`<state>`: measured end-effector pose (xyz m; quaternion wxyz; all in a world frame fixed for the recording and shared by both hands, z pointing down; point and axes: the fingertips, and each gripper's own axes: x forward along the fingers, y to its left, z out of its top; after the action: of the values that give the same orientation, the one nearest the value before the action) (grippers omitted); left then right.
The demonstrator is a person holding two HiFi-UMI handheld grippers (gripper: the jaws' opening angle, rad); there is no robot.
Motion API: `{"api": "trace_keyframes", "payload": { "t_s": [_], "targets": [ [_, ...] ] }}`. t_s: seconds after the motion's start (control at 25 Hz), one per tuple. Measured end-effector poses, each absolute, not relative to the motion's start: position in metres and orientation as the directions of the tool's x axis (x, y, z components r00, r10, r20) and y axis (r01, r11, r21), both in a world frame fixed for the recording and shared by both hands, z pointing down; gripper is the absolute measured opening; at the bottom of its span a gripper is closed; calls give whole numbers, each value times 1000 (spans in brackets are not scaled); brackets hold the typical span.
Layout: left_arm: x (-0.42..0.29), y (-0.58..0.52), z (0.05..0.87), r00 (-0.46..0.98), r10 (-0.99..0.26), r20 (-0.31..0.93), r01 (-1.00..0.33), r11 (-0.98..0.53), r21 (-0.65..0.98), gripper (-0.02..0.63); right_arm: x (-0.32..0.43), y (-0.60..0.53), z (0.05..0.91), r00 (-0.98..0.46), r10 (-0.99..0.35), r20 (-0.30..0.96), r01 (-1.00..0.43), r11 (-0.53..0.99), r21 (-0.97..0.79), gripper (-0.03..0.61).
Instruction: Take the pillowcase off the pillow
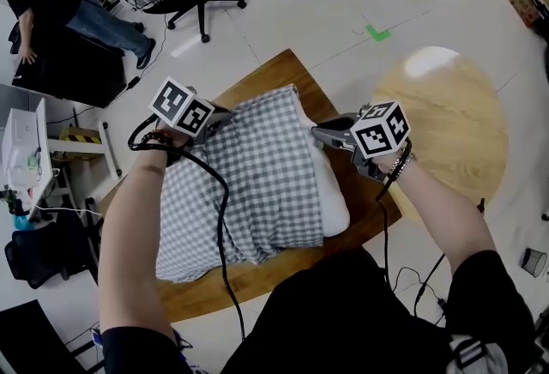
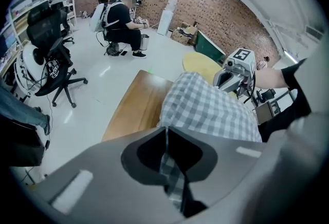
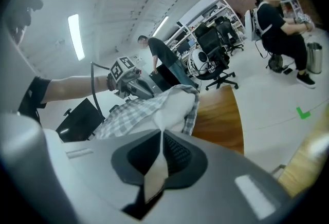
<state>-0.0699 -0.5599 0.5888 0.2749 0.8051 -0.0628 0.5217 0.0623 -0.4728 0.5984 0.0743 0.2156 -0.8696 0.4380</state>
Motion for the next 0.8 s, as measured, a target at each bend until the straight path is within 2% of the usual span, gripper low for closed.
{"api": "trace_keyframes", "payload": {
  "t_s": [0.12, 0.28, 0.8],
  "targets": [
    [-77, -559, 580, 451, 140, 881, -427, -833, 351, 18, 66, -465, 585, -885, -332, 327, -464, 558, -688, 12],
    [-108, -557, 578, 382, 67, 922, -481, -837, 261, 8, 73, -452, 574, -870, -360, 337, -491, 576, -654, 12],
    [-173, -534, 571, 390, -20, 921, -586, -776, 231, 9, 107, -440, 560, -792, -466, 393, -607, 541, -582, 12]
  ]
}}
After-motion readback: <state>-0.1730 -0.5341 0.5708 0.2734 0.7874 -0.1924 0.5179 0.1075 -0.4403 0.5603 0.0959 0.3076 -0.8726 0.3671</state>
